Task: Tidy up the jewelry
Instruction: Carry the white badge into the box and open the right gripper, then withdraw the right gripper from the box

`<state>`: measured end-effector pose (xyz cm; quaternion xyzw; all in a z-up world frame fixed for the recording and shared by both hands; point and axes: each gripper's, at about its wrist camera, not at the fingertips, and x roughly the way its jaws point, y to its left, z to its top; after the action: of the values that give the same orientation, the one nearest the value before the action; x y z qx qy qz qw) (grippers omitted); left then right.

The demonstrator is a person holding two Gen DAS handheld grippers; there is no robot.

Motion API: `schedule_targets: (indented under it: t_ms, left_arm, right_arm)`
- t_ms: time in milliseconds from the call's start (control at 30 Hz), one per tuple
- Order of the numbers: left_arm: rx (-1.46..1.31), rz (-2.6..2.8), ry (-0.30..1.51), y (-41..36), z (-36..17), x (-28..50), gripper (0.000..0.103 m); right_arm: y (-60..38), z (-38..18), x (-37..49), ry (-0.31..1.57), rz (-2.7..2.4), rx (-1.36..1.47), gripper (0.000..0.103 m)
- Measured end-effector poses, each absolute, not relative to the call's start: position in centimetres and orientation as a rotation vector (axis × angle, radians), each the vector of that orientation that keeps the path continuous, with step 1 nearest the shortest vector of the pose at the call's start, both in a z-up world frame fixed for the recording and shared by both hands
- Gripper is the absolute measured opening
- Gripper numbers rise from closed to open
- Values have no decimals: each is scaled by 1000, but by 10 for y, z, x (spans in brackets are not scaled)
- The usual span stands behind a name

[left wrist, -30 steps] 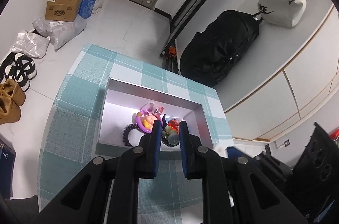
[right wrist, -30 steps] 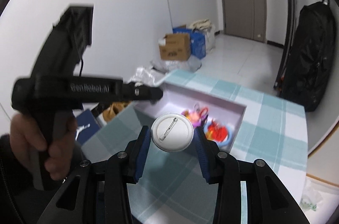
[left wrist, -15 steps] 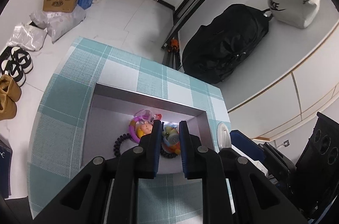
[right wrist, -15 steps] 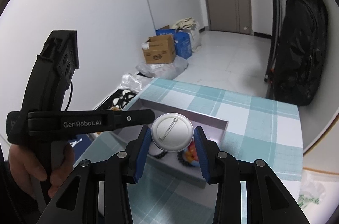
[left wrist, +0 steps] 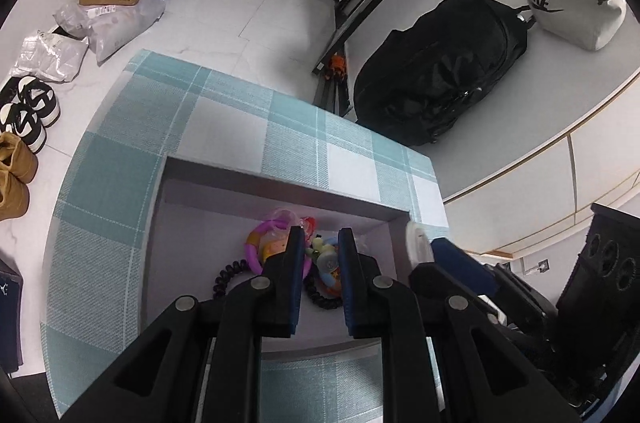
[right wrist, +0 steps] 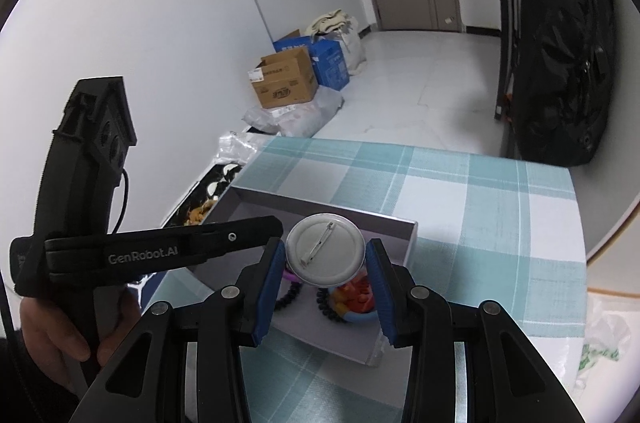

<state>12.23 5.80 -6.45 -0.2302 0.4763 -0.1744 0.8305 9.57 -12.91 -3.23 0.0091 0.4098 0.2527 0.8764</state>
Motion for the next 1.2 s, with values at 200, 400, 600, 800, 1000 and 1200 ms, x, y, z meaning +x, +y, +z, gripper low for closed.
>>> schedule_targets:
  t_ms: [200, 400, 600, 800, 1000, 1200]
  left_arm:
    - [-496, -359, 1025, 57, -61, 125, 55]
    - [-521, -331, 977, 68, -55, 120, 58]
    - [-454, -308, 945, 62, -48, 116, 59]
    - [-389, -258, 908, 60, -39, 107, 59]
    - [-285, -226, 862, 51, -33, 90, 61]
    - [-226, -213, 841, 45, -31, 76, 66]
  right_arm:
    - [-133, -29, 95, 837, 514, 37, 65]
    - [-150, -17, 87, 780, 467, 91, 74]
    - [-158, -14, 84, 775, 443, 109, 77]
    - [-156, -10, 74, 745, 455, 97, 83]
    - [-166, -15, 61, 734, 445, 141, 87]
    - [-175, -15, 47, 714, 439, 141, 89]
